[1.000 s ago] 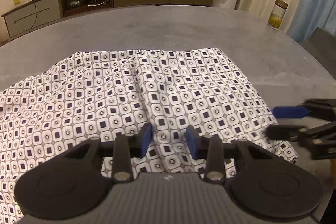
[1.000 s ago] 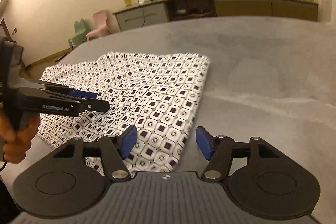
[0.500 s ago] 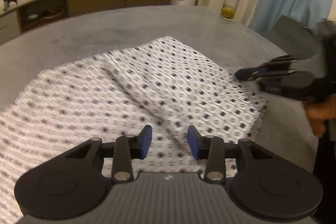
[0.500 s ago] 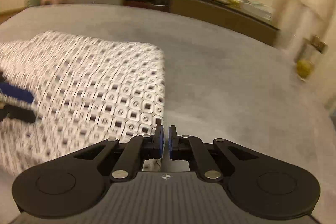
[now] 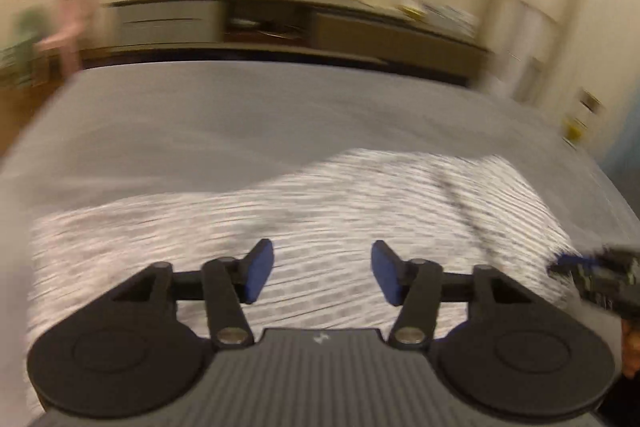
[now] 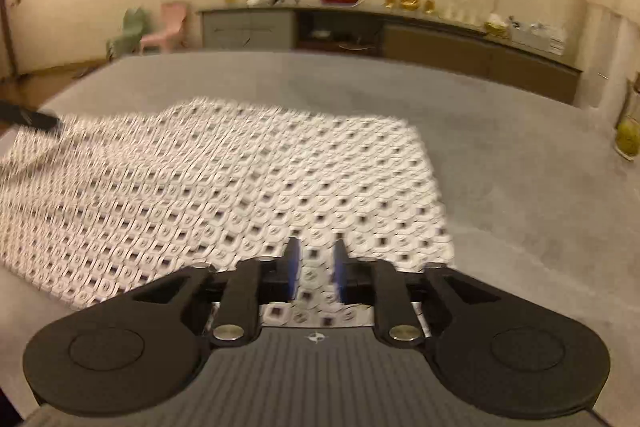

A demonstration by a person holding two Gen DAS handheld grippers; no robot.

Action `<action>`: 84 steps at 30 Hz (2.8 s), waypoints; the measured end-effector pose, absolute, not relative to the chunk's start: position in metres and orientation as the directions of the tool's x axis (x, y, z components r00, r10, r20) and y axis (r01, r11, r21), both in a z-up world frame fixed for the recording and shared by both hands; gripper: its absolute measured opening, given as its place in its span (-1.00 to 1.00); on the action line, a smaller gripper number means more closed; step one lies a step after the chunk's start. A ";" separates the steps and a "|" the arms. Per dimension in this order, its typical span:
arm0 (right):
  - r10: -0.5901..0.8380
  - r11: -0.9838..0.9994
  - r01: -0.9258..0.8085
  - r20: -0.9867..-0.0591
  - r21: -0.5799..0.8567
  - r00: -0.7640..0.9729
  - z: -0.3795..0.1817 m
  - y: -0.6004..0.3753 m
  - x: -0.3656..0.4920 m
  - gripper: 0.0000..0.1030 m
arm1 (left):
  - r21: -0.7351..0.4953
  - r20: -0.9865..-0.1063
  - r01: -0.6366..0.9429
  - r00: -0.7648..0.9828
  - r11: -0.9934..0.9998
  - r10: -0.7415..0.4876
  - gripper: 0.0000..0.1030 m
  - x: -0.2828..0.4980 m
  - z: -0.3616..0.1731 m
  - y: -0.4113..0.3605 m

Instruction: Fold clothes

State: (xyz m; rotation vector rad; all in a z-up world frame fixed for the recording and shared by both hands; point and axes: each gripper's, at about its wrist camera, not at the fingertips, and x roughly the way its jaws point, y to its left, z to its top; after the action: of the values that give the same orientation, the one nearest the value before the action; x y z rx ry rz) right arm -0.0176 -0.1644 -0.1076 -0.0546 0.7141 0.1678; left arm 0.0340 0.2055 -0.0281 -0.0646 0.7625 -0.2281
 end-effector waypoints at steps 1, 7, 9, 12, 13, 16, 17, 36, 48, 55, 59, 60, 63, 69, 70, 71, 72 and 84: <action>0.137 0.983 -0.183 -0.669 0.002 0.730 -0.117 -0.159 -0.012 -0.17 | -0.130 -0.671 0.108 0.722 0.986 -0.168 0.36 0.025 -0.026 0.230; 0.191 0.970 -0.244 -0.620 -0.002 0.761 -0.127 -0.127 0.004 0.47 | -0.268 -0.715 -0.331 0.698 0.905 0.043 0.63 -0.019 -0.036 0.352; 0.214 0.960 -0.280 -0.599 -0.018 0.772 -0.127 -0.115 0.008 0.58 | -0.296 -0.738 -0.352 0.674 0.888 0.021 0.64 -0.018 -0.044 0.359; 0.220 0.948 -0.312 -0.580 -0.062 0.785 -0.132 -0.103 0.010 0.62 | -0.278 -0.785 -0.330 0.619 0.902 -0.015 0.64 -0.003 -0.058 0.345; 0.222 0.945 -0.318 -0.575 -0.071 0.788 -0.134 -0.101 0.011 0.63 | -0.251 -0.797 -0.325 0.604 0.912 -0.003 0.64 0.000 -0.062 0.339; 0.232 0.945 -0.321 -0.566 -0.060 0.791 -0.139 -0.103 0.013 0.63 | -0.180 -0.825 -0.310 0.564 0.934 0.028 0.58 0.010 -0.076 0.325; 0.236 0.945 -0.321 -0.562 -0.056 0.793 -0.138 -0.104 0.010 0.63 | -0.163 -0.834 -0.303 0.551 0.939 0.033 0.52 0.013 -0.081 0.322; 0.333 0.903 -0.424 -0.523 -0.061 0.785 -0.101 -0.081 -0.029 0.68 | -0.029 -0.797 -0.219 0.594 0.975 0.110 -0.55 0.005 -0.089 0.289; 0.427 0.904 -0.361 -0.481 0.227 0.766 -0.083 -0.114 -0.026 0.68 | 0.603 -0.350 0.155 0.933 0.783 0.085 -0.85 -0.035 -0.062 0.077; 0.447 0.823 -0.136 -0.482 0.552 0.754 -0.099 -0.177 -0.012 0.68 | 0.594 -0.470 0.384 0.879 0.707 -0.082 -0.13 -0.051 -0.096 0.008; 0.490 0.764 -0.106 -0.466 0.636 0.737 -0.107 -0.195 -0.018 0.68 | 0.400 -0.534 0.492 0.811 0.774 -0.239 0.06 -0.069 -0.075 0.036; 0.510 0.747 -0.114 -0.454 0.655 0.730 -0.107 -0.196 -0.019 0.68 | 0.356 -0.556 0.516 0.787 0.779 -0.267 0.07 -0.068 -0.075 0.043; 0.598 0.687 -0.172 -0.414 0.706 0.686 -0.099 -0.181 -0.017 0.71 | 0.325 -0.590 0.516 0.766 0.792 -0.257 0.07 -0.067 -0.067 0.060; 0.722 0.638 -0.275 -0.435 0.719 0.539 -0.074 -0.137 0.024 0.80 | 0.260 -0.664 0.517 0.709 0.816 -0.238 0.31 -0.036 -0.082 0.069; 0.710 0.665 -0.285 -0.465 0.691 0.529 -0.070 -0.129 0.033 0.80 | 0.249 -0.684 0.504 0.696 0.827 -0.218 0.26 -0.028 -0.092 0.068; 0.691 0.698 -0.300 -0.501 0.650 0.521 -0.067 -0.120 0.042 0.80 | 0.237 -0.689 0.511 0.688 0.826 -0.228 0.14 -0.026 -0.097 0.064; 0.673 0.726 -0.317 -0.533 0.610 0.513 -0.066 -0.111 0.051 0.80 | 0.225 -0.691 0.523 0.681 0.822 -0.244 0.07 -0.025 -0.100 0.061; 0.462 0.884 -0.362 -0.678 0.297 0.571 -0.062 -0.114 0.089 -0.16 | 0.190 -0.572 0.695 0.653 0.694 -0.497 0.08 -0.045 -0.090 0.061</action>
State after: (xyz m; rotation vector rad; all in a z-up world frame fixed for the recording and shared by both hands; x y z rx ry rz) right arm 0.0894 -0.1135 -0.0616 0.1297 0.8326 0.4849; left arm -0.0451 0.0612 -0.0899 0.4171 0.5125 -0.6983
